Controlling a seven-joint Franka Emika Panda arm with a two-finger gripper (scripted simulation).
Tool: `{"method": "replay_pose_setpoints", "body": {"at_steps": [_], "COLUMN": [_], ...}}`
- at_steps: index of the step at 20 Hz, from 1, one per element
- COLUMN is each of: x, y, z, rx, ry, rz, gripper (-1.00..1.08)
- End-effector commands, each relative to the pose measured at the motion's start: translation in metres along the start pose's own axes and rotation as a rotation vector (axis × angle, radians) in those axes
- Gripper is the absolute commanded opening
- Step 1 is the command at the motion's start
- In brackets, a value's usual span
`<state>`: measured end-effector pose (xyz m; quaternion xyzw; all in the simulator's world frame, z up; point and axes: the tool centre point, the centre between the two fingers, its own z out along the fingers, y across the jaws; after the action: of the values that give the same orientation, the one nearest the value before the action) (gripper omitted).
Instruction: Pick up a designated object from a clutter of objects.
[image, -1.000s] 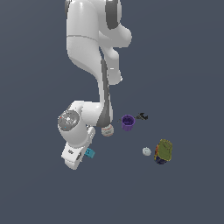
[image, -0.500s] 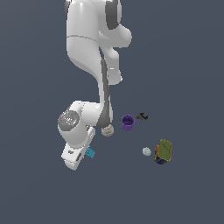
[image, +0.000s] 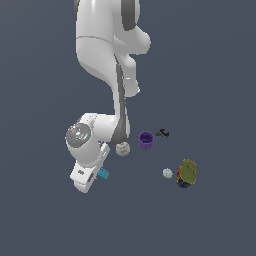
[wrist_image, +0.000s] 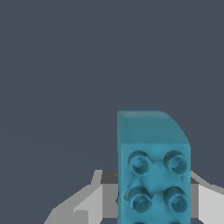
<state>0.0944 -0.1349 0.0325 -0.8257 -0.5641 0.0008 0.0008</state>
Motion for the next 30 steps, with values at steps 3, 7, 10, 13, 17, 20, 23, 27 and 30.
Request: {"method": "replay_pose_setpoints", "body": {"at_steps": [3,7,10,13,17,20,23,27,30], "x": [0.004,0.010,0.015,0.022,0.031,0.038,0.046,0.056,0.062], "y": [-0.004,-0.011,-0.017,-0.025,-0.036,-0.044,-0.051,-0.061,-0.067], "z": [-0.021,-0.049,-0.076,-0.109,-0.157,-0.193,-0.229,-0.275,-0.307], "rx": [-0.002,-0.002,-0.002,-0.002,-0.002,-0.002,-0.002,-0.002,-0.002], "ry": [0.000,0.000,0.000,0.000,0.000,0.000,-0.001,-0.001,-0.001], "rz": [0.000,0.000,0.000,0.000,0.000,0.000,-0.001,-0.001,-0.001], "gripper": [-1.00,-1.00,-1.00,-1.00,-1.00,-1.00,-1.00,-1.00,-1.00]}}
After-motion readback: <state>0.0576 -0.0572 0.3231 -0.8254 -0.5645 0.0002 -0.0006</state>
